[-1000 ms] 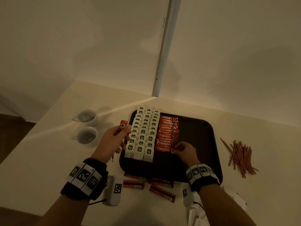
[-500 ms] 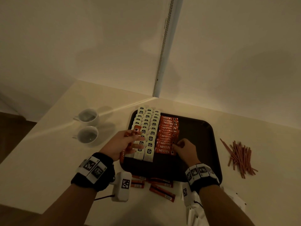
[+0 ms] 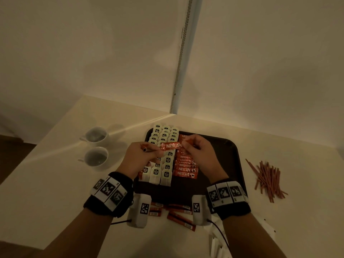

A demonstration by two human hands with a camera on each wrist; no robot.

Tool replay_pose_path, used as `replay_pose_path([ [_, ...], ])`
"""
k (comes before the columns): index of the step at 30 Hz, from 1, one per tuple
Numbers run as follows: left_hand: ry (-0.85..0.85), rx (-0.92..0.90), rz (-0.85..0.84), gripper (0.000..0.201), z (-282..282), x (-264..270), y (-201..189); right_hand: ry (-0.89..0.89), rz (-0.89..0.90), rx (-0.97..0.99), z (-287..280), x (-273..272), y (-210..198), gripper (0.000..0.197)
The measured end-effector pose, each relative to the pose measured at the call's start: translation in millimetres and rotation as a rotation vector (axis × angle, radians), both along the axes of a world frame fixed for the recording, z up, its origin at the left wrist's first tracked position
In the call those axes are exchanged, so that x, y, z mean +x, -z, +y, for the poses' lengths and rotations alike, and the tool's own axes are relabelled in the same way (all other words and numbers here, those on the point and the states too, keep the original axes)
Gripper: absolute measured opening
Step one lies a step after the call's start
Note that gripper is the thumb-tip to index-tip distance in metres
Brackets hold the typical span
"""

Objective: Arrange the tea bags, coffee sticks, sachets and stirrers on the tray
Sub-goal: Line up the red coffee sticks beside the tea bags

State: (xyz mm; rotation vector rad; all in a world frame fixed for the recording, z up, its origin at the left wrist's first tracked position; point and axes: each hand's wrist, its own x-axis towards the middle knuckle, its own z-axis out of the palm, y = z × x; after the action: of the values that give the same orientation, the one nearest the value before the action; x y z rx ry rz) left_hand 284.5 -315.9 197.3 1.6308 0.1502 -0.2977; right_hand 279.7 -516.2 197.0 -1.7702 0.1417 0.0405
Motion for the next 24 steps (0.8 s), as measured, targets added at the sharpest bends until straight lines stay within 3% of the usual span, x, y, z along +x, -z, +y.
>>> replay_pose_path([
  [7,0.0,-0.049,0.009,0.032,-4.2,-1.2,-8.8,-0.076,0.01,0.107,4.6,-9.4,-8.8,0.007],
  [13,0.043,0.007,-0.058,0.017,-15.7,-4.2,-11.1,-0.162,0.03,0.127,15.3,-16.1,-13.7,0.018],
  [17,0.038,0.028,-0.096,0.011,-19.9,-6.3,-11.3,-0.092,-0.006,0.121,20.1,-17.5,-15.3,0.016],
  [21,0.015,0.049,-0.095,0.014,-15.9,-6.5,-8.8,-0.034,0.043,0.126,7.0,-17.8,-12.1,0.008],
  [24,-0.019,0.075,-0.109,0.02,-16.8,-7.8,-5.5,-0.072,0.127,0.187,-0.3,-17.3,-5.5,0.013],
])
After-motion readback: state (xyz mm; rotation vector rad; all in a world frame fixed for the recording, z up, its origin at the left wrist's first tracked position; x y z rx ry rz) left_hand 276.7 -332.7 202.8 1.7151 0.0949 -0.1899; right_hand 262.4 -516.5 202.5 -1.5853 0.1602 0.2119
